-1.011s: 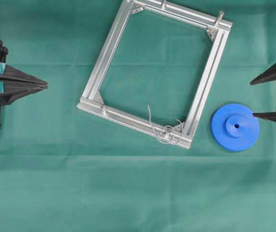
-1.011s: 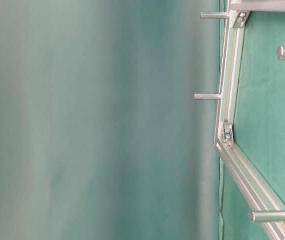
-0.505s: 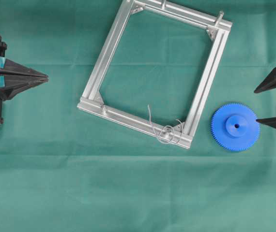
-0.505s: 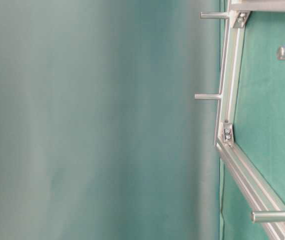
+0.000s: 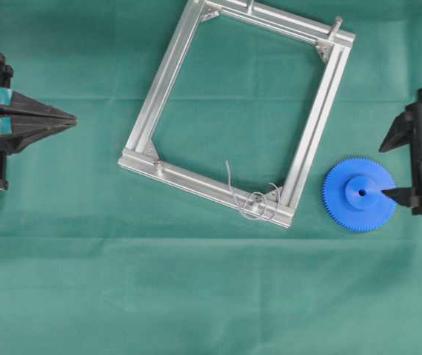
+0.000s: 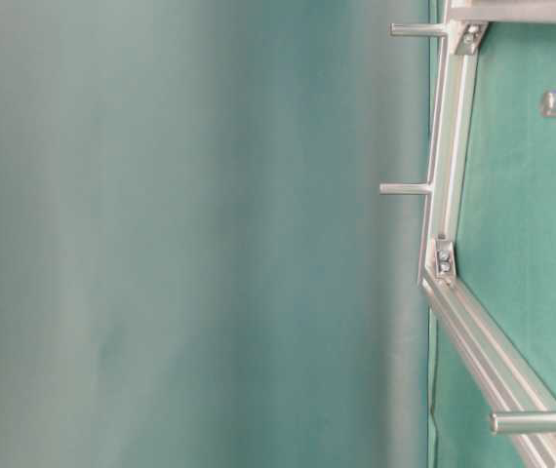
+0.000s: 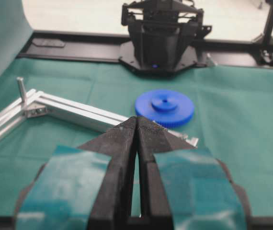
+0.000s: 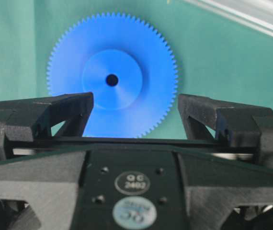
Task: Find the location of the shaft and insert the gear.
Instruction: 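Close the right gripper on the blue gear's hub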
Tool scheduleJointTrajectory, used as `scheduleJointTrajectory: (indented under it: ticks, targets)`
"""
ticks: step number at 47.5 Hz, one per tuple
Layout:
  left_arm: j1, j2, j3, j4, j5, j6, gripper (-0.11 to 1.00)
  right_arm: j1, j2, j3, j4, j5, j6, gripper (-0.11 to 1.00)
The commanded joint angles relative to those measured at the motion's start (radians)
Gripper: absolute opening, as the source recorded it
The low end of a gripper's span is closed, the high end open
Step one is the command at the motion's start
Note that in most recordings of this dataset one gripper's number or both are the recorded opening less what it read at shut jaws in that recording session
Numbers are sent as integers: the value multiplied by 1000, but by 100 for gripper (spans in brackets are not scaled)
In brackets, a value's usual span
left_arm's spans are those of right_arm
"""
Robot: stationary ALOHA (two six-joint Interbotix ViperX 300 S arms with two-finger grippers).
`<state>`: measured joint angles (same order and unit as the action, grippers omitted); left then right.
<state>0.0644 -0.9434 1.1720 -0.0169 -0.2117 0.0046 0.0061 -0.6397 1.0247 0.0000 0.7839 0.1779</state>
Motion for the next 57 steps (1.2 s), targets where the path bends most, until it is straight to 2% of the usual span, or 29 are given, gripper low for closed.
scheduleJointTrajectory:
  ticks: [1,15,38,57]
  targets:
    - [5,23,-26,-2,-8,0,1,14,41,-8,2,-25,2,93]
    - [6,51,-25,-2,-11,0,1,28,144,26,17,-129,3,93]
    - [5,51,-25,-2,-11,-2,1,55,238,49,77,-258,3,93]
    - [6,52,-25,-2,-11,-5,1,58,301,57,77,-299,3,93]
